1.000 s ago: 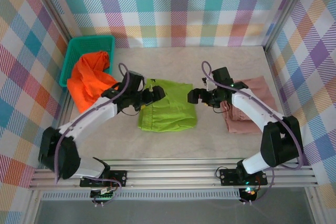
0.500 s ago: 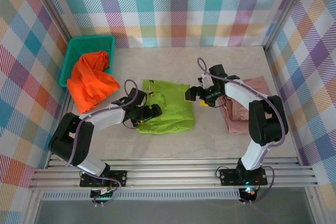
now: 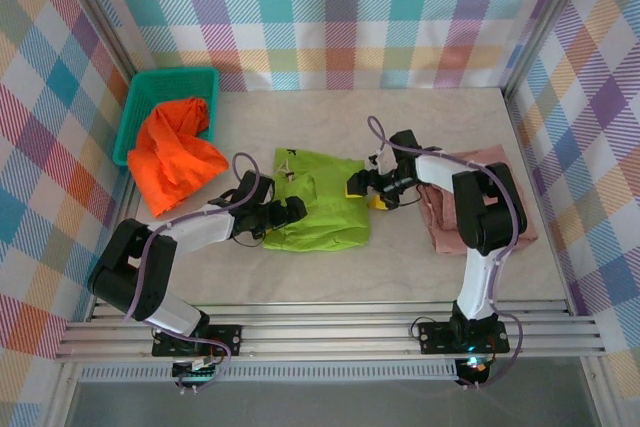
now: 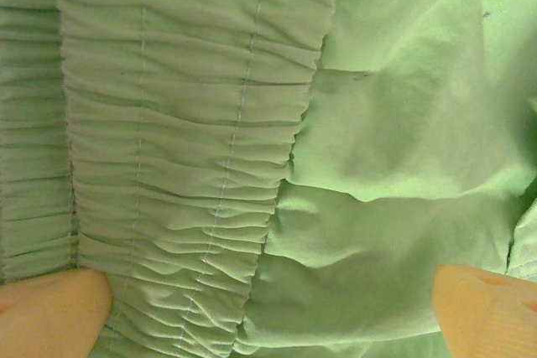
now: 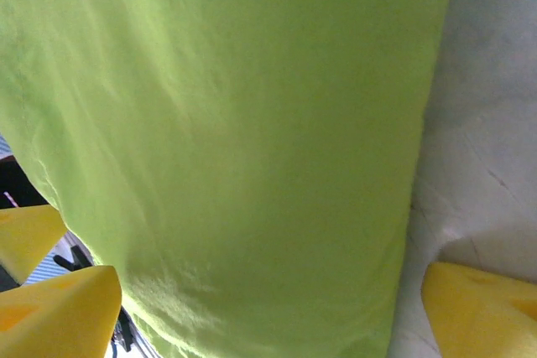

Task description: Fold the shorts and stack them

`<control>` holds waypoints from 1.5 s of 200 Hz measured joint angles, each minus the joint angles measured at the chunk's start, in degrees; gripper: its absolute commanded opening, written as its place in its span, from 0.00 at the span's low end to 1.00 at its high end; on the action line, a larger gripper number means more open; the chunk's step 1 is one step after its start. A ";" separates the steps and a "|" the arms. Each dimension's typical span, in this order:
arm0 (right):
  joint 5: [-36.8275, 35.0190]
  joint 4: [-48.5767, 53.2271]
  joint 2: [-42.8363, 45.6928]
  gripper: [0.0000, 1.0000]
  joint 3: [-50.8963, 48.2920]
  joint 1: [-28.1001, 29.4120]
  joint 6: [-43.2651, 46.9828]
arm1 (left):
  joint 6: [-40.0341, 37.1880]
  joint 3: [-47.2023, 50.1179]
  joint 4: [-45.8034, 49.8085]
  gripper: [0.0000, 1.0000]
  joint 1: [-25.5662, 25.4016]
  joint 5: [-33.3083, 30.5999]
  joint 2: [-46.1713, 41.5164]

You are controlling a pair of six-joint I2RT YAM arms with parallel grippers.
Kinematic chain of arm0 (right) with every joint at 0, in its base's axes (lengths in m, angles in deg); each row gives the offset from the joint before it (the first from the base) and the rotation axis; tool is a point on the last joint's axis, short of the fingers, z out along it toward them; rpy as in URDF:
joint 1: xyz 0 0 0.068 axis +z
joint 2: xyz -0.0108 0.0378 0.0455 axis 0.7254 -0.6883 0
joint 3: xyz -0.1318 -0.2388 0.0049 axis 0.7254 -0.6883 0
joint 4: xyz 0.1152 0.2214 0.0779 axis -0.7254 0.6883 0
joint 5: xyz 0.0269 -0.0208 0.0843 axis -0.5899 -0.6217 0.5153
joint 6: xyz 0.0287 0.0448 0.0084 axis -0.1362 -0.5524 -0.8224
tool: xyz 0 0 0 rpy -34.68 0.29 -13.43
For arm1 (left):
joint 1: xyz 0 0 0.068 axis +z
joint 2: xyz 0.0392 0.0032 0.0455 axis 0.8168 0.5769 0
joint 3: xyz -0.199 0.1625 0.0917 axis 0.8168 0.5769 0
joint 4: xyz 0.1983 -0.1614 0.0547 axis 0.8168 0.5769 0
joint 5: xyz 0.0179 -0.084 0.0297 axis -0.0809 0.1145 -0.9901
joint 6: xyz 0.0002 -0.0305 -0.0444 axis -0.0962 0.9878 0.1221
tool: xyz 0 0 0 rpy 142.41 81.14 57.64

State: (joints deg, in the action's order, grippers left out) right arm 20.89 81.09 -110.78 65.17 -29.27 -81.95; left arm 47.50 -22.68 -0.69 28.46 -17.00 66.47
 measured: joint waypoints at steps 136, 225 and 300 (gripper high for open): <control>3.89 -7.50 -3.17 0.48 0.04 2.03 -5.55 | 0.00 -0.02 -0.35 1.00 0.13 0.00 0.15; -6.93 4.31 -3.37 0.00 8.00 4.72 0.26 | 1.49 0.87 4.50 1.00 0.26 -1.64 -7.21; -34.21 32.04 7.96 0.00 21.68 5.46 10.62 | 1.49 0.46 9.44 1.00 0.26 -3.67 -18.34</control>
State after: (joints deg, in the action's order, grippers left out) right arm -13.32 113.14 -102.82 86.85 -23.81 -71.33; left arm 48.99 -22.22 8.75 28.72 -20.67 48.13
